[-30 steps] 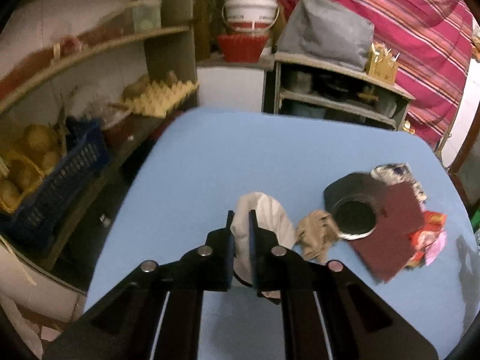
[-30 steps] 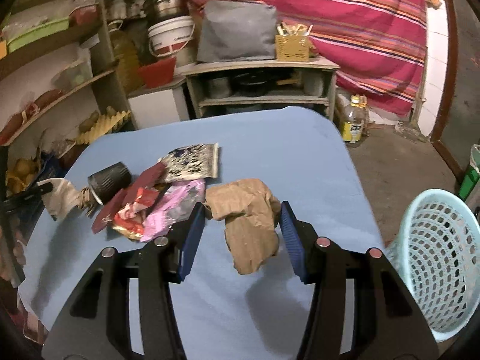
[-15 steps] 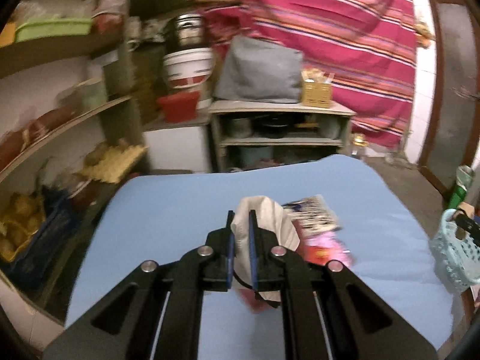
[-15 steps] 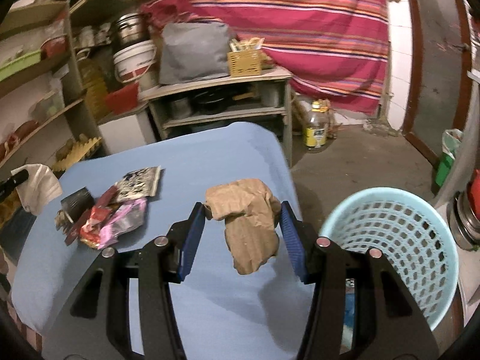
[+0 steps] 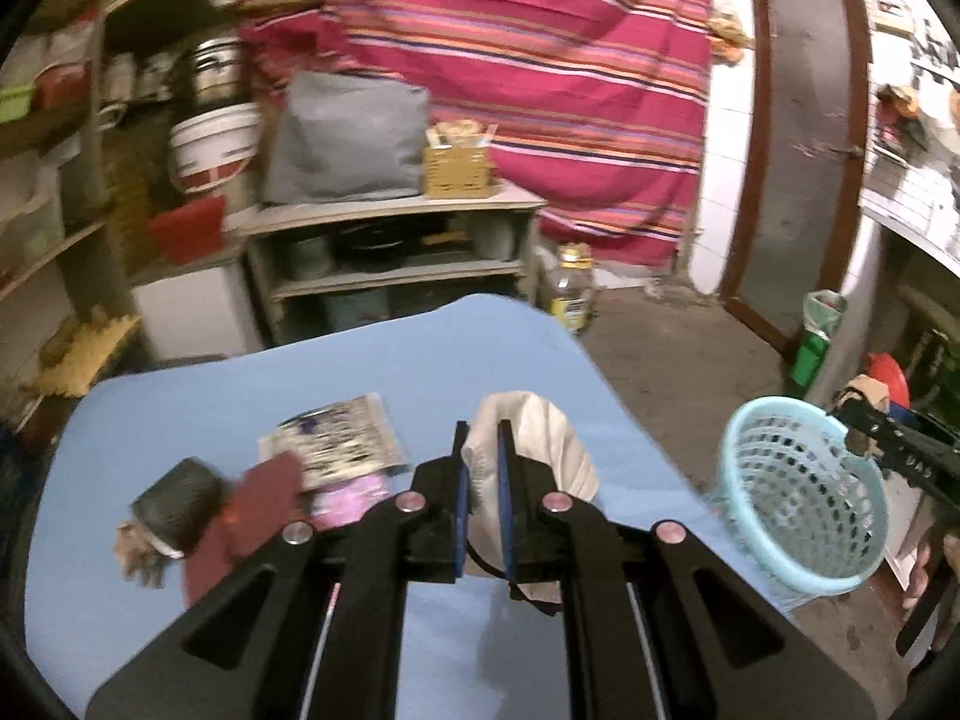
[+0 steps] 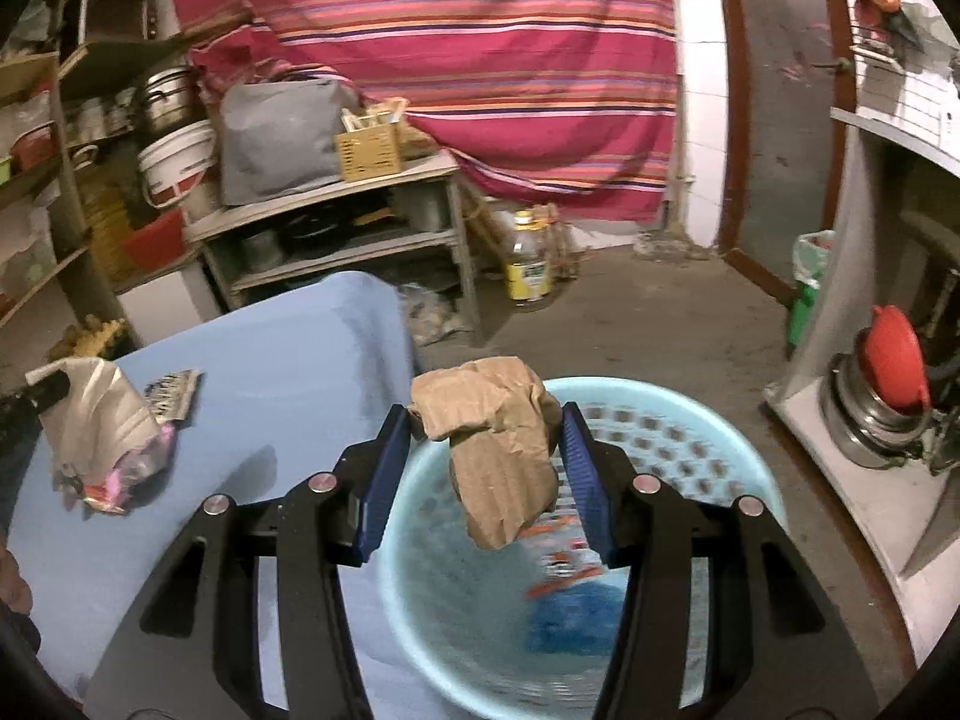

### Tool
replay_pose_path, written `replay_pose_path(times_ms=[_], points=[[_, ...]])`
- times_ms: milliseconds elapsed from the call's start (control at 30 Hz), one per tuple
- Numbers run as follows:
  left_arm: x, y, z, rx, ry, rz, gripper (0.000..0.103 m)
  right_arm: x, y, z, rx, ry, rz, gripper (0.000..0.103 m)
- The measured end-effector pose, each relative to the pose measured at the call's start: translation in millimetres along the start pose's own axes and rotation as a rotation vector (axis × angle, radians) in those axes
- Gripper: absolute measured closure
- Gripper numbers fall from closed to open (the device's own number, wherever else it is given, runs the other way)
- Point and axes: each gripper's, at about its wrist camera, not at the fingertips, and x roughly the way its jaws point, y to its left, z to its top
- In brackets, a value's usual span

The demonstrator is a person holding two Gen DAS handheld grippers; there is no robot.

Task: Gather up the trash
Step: 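Carry both items over the basket while the left tool opens, dropping the white cloth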

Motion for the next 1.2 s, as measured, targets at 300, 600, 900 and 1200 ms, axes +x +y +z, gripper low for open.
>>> replay_pose_path(times_ms=[300,600,900,1200], points=[[21.8,-86.3,13.8,0.029,0.007,-0.143,0.094,-6.1,-56.9,-4.7,0.039,0.015,-0.074,0.052],[52.0,-165.7,12.0,0.090,0.061,-0.256,0.094,-10.3,-78.1,-12.3,0.069,0.023,-0.086,0.052],[77.5,-198.3,7.3,0.099,0.128,-0.292,0.079,-12.8,-103.4,-17.3,0.098,0.035,-0.113,0.052],[78.3,-198.4,1.1,0.111,0.114,-0.251,0.034,-10.7,-113.2,-20.2,0.111,0.048,-0.119,0.052]])
